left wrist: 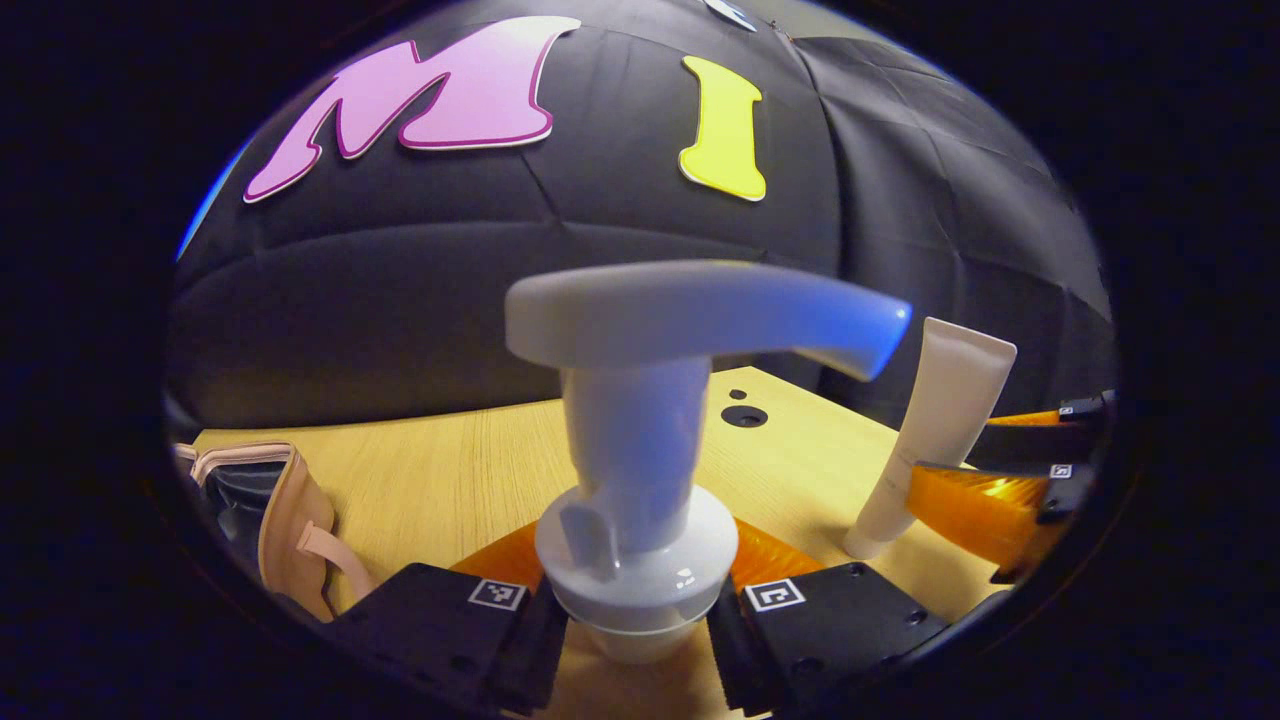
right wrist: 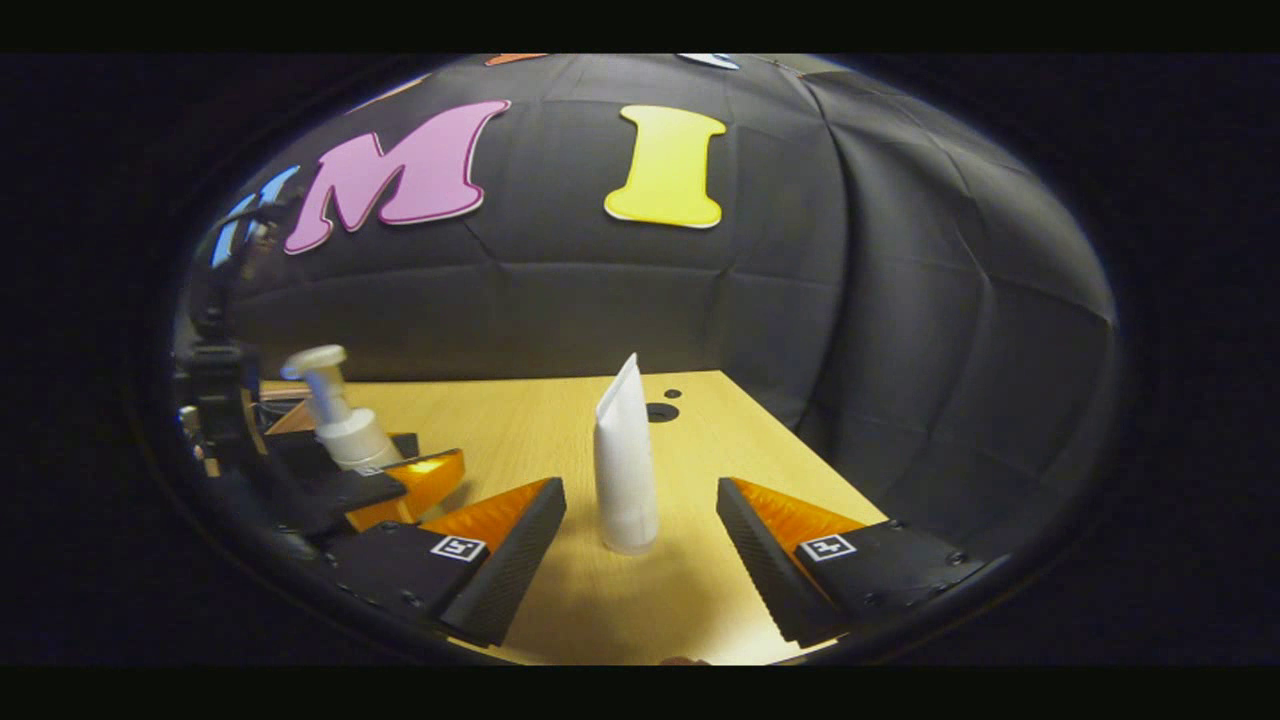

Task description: First open the suitcase, pack the skin care products into it, and then close the suitcase.

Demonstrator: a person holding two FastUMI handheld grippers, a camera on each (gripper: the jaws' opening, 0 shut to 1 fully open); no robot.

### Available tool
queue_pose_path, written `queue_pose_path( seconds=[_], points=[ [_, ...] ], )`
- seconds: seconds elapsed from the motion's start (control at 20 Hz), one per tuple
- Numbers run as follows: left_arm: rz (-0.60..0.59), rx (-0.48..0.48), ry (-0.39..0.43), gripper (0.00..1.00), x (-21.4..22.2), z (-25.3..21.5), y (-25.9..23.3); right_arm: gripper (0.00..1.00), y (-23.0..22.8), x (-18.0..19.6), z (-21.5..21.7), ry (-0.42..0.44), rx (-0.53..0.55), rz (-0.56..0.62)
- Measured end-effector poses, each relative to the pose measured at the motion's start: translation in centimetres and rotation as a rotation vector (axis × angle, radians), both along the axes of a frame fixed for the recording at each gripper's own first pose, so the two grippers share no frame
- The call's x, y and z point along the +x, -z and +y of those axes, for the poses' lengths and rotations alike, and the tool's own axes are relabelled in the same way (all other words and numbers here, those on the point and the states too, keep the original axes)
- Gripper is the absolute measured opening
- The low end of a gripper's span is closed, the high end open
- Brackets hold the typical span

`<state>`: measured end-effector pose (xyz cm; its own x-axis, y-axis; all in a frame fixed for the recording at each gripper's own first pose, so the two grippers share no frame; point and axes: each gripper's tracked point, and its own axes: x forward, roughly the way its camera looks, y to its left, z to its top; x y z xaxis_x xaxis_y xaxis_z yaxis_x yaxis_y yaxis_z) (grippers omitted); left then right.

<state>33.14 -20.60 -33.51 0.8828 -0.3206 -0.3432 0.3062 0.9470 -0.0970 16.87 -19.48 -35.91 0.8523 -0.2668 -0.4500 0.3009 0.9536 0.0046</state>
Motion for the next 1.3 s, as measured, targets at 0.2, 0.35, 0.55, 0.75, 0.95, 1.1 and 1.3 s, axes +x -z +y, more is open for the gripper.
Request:
queue_pose_path(
  seconds=[0.2, 0.35, 0.55, 0.75, 0.95, 1.1, 1.3],
  points=[
    [0.028, -0.001, -0.036, 0.64, -3.5, 2.7, 0.2, 0.98, 2.6, 3.1, -0.3, 0.035, 0.033, 0.027],
    [0.051, -0.023, -0.065, 0.64, -5.2, 3.7, 0.1, 0.98, 3.2, 3.8, -1.1, 0.053, 0.009, 0.031],
    [0.072, -0.070, -0.072, 0.64, -6.7, 3.7, -0.6, 0.63, 4.1, 4.7, -1.3, 0.028, -0.005, 0.042],
    [0.067, -0.062, -0.077, 0.64, -7.6, 4.1, -1.5, 0.45, 4.4, 4.9, -0.2, -0.056, -0.010, 0.041],
    [0.047, -0.076, -0.100, 0.64, -8.6, 5.1, -3.2, 0.41, 3.2, 3.3, 1.1, -0.118, 0.004, 0.059],
    [0.021, -0.094, -0.111, 0.64, -9.9, 6.3, -5.4, 0.41, -2.0, 2.9, 2.3, -0.158, -0.026, -0.025],
    [0.001, -0.122, -0.155, 0.64, -11.9, 9.1, -8.7, 0.41, -7.5, 1.1, 6.7, -0.253, -0.025, -0.069]
  ],
)
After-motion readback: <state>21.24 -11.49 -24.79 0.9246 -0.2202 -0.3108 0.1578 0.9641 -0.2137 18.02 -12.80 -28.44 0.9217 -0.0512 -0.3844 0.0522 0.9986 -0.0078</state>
